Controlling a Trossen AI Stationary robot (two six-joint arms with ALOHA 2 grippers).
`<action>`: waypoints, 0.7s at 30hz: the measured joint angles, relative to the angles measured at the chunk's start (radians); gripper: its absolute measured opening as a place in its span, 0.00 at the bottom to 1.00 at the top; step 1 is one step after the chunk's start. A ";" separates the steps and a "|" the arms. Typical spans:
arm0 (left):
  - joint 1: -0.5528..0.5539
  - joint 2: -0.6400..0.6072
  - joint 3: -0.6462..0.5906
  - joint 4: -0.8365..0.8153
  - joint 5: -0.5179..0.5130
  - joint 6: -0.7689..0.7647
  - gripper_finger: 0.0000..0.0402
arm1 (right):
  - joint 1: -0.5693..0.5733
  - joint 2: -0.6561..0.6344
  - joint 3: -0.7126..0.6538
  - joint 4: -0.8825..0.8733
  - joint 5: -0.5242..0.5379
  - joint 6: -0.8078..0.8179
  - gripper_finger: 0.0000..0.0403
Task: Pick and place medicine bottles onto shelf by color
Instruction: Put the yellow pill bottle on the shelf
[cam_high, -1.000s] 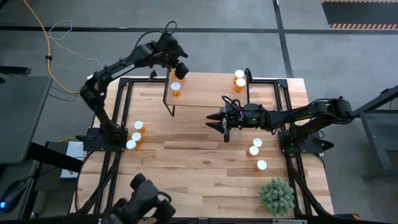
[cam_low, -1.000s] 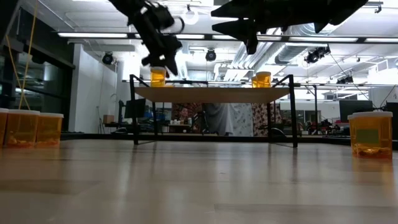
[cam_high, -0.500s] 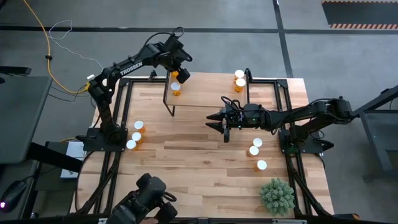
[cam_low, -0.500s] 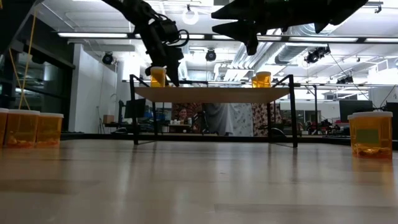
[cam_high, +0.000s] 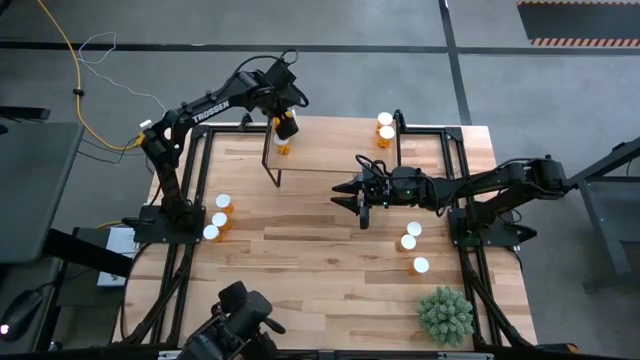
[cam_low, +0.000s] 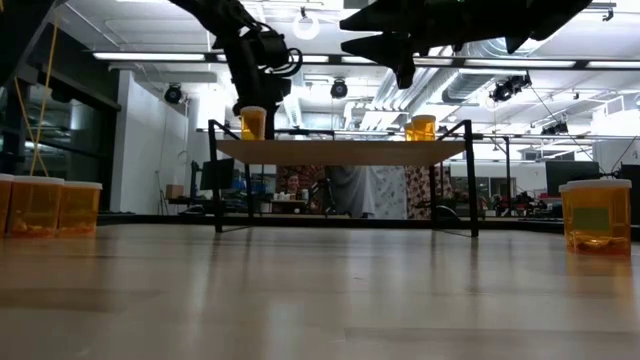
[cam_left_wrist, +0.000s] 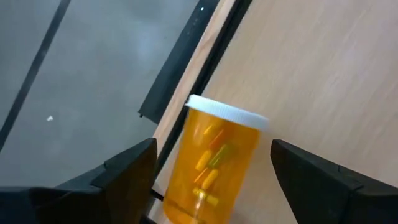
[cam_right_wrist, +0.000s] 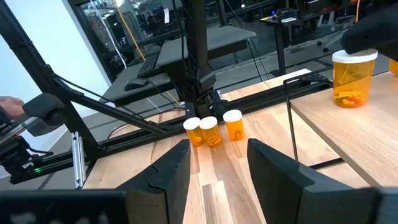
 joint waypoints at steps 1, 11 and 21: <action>-0.001 0.000 0.000 -0.001 0.000 0.001 0.76 | 0.000 0.000 0.000 0.000 0.000 0.000 0.38; -0.002 0.000 0.000 -0.008 -0.014 0.019 0.64 | 0.000 0.000 0.000 0.000 0.000 0.000 0.38; -0.003 0.002 -0.002 0.000 -0.019 0.012 0.45 | 0.000 0.000 0.000 0.000 0.000 0.000 0.38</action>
